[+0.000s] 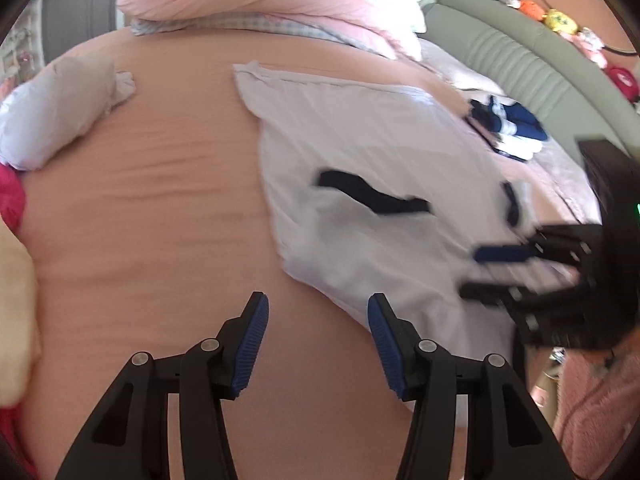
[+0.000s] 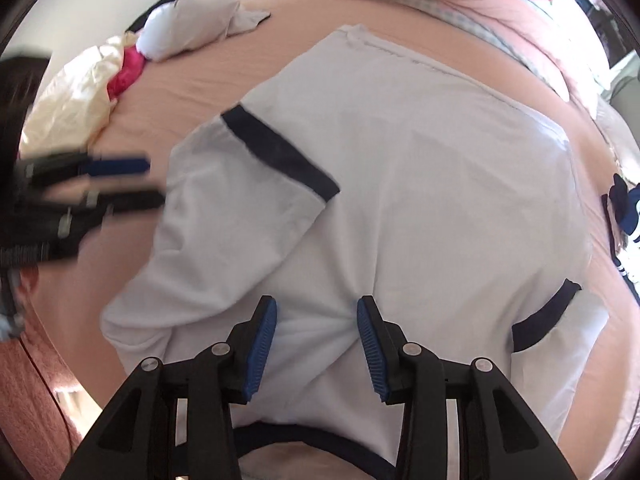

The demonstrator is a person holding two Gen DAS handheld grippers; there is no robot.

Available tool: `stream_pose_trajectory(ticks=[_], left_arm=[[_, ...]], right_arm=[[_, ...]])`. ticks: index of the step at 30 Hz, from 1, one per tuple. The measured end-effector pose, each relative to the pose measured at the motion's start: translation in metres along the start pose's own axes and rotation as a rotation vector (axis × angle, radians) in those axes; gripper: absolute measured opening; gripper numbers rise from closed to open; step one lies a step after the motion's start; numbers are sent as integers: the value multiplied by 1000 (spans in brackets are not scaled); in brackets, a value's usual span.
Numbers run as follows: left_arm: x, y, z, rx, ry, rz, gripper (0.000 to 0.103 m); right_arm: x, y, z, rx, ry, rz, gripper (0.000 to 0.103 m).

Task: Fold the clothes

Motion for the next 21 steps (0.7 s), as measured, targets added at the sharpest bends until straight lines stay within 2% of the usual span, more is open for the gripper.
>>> stream_pose_trajectory(ticks=[2,4,7,9,12,14,17,21], left_arm=[[18,-2,-14,-35,-80,30,49],[28,2,-24,-77,-140,24,49],[35,15,-36,-21,-157,30,48],[41,16,-43,-12,-204,32,48],[51,18,-54,0,-278,36,48],[44,22,-46,34,-222,34,48],[23,22,-21,24,-111,10,48],[0,20,2,3,-30,-13,48]], right_arm=[[-7,-10,1,12,7,3,40],[-13,-20,2,25,14,7,41],[-23,-36,4,43,24,12,42],[-30,-43,3,56,26,10,42],[-43,-32,-13,74,-22,-26,42],[-53,-22,-25,72,-71,-57,42],[-60,-9,-21,-6,-111,-102,42],[-48,-11,18,-75,-24,-93,42]])
Point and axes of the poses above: each gripper's, at about its wrist camera, not at the fingertips, and y roughly against the way its jaws point, z to its left, x to its underside, the point moved 9 cm from there along -y, roughly the way its jaws point, and after that the axes turned 14 degrees about -x, right-handed, at the moved point
